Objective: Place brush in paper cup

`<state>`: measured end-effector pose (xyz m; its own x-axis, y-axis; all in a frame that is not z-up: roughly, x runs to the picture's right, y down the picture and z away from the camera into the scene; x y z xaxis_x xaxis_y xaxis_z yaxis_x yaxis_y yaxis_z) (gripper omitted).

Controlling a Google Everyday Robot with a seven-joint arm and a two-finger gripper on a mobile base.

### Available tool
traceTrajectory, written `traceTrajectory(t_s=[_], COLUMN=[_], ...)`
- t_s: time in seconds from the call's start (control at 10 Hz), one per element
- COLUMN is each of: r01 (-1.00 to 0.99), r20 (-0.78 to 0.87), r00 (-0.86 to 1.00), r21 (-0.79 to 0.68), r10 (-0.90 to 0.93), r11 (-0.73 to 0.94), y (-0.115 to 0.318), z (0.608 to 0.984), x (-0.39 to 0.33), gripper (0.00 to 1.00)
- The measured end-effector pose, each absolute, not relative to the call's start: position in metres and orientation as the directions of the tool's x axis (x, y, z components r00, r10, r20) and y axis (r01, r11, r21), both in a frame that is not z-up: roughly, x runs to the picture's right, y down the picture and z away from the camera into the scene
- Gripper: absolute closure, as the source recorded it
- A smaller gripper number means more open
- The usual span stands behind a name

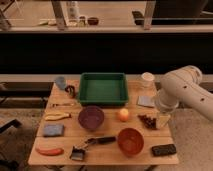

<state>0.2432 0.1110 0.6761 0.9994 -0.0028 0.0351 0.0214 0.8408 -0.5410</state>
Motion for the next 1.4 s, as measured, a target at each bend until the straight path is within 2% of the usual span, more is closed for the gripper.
traceTrajectory(t_s=[0.4, 1.4], r01=[0.057, 0.222], r20=[0.066, 0.183], r00=[0.998, 0.972], r21=[-0.536, -0.529], r10=[-0.026, -0.146], r11=[0.842, 0.819], y=[0.116, 0.140], z=[0.672, 0.660], x=[0.233, 0.121], gripper=[0.20, 0.20])
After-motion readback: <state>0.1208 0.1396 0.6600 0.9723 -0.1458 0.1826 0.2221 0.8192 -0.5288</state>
